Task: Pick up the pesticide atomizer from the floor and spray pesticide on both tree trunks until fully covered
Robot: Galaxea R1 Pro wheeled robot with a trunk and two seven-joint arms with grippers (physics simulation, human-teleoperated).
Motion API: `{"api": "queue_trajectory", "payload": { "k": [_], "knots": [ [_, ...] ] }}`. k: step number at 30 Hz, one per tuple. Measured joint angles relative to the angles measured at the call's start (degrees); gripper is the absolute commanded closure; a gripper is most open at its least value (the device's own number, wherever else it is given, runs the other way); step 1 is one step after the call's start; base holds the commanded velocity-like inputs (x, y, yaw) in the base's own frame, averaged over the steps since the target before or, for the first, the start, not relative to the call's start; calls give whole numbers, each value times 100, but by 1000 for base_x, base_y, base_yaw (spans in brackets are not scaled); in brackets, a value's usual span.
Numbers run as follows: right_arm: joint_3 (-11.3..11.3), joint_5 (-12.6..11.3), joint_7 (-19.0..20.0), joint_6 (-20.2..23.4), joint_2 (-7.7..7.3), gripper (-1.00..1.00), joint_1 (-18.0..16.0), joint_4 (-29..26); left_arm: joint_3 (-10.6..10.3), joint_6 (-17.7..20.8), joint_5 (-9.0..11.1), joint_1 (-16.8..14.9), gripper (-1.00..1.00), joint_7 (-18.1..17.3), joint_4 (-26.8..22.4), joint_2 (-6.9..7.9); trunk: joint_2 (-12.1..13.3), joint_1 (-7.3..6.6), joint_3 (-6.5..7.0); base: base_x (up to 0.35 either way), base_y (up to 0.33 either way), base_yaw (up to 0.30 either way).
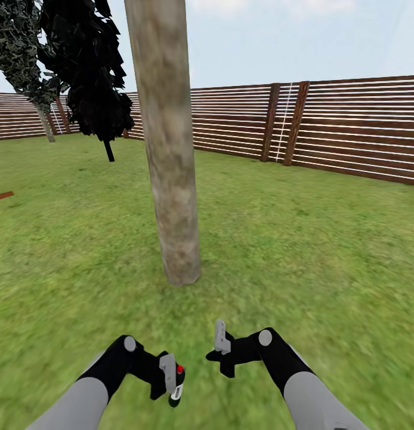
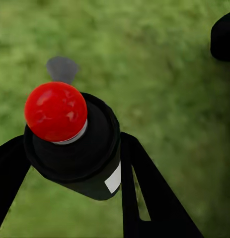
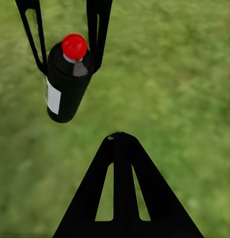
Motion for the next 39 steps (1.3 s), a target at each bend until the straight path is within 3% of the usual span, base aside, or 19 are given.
{"api": "queue_trajectory", "payload": {
  "k": [9,13,28,39],
  "knots": [
    [1,0,0,0,0,100,-9,-7,0,-2,3,-23,100,692,31,-88,0,0,0,0,0,0],
    [6,0,0,0,0,100,-9,-7,1,-5,16,-24,100,733,35,-120,0,0,0,0,0,0],
    [-1,0,-9,0,0,100,-9,-7,8,-21,82,-15,100,763,109,-464,0,0,0,0,0,0],
    [1,0,-9,0,0,100,-9,-7,15,-15,94,-19,100,770,113,-599,0,0,0,0,0,0]
  ]
}}
